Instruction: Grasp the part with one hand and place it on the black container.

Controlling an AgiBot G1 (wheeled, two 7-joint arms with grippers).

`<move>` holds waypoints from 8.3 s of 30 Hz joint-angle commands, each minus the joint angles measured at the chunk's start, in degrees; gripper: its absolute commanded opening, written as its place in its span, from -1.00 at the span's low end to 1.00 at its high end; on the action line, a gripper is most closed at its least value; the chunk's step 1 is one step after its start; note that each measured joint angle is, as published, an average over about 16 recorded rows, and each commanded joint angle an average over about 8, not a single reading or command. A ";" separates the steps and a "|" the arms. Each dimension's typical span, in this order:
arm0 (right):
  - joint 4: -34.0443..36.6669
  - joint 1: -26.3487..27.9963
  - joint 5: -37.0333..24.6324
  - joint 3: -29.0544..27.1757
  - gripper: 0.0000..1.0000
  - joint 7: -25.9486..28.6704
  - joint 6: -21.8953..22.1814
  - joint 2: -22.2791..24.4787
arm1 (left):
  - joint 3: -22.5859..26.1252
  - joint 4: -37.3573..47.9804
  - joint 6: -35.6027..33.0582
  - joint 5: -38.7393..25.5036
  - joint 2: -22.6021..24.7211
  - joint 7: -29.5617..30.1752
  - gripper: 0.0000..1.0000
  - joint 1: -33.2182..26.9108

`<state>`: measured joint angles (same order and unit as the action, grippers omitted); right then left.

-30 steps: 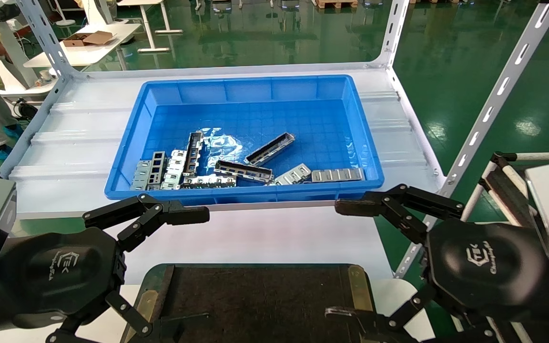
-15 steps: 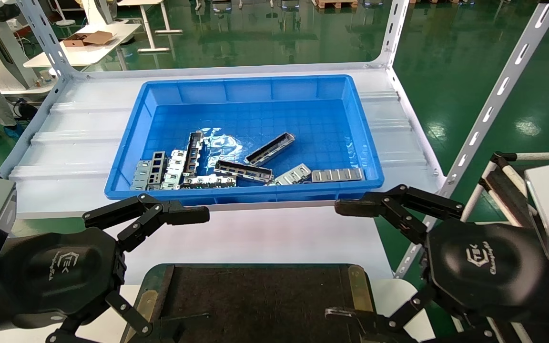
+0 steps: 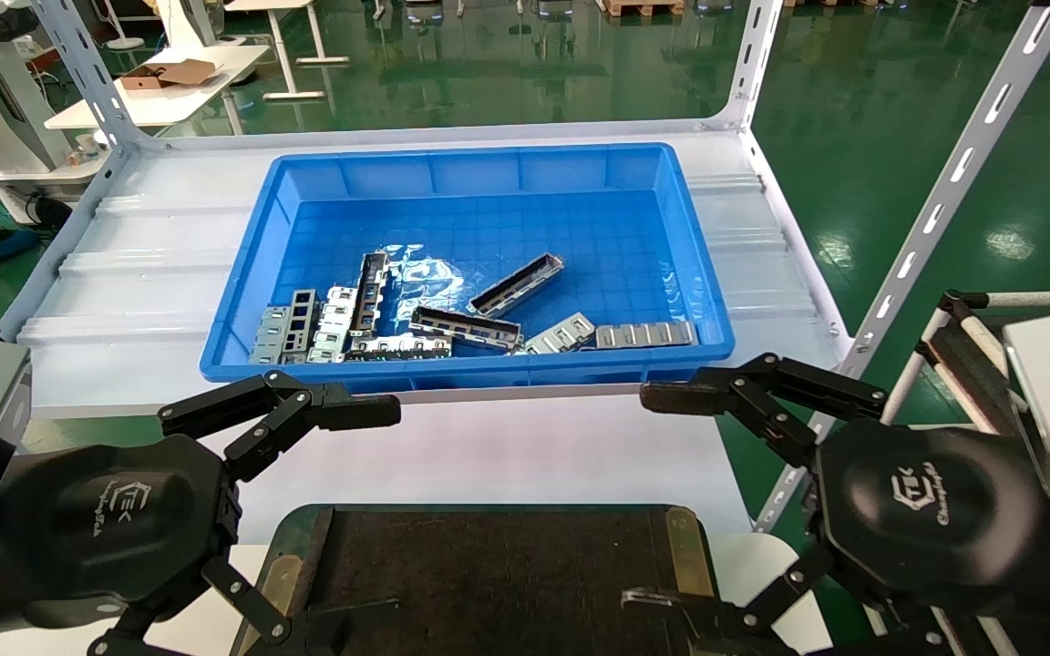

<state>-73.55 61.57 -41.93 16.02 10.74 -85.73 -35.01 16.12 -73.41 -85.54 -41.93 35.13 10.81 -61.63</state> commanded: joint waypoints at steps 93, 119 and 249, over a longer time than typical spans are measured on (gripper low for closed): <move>0.05 0.11 0.26 0.41 -1.00 -0.22 0.15 0.15 | 26.14 55.34 49.31 -24.58 43.33 -9.45 -1.00 -28.41; 0.05 0.13 0.34 0.52 -1.00 -0.27 0.19 0.20 | 37.30 54.13 55.06 -16.06 43.04 -6.32 -1.00 -27.66; 0.05 0.23 0.65 0.98 -1.00 -0.50 0.39 0.39 | 38.18 8.13 88.64 6.26 34.94 1.41 -1.00 19.32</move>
<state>-73.50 61.80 -41.28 17.01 10.24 -85.34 -34.63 54.24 -65.24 2.94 -35.77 69.98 12.16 -42.34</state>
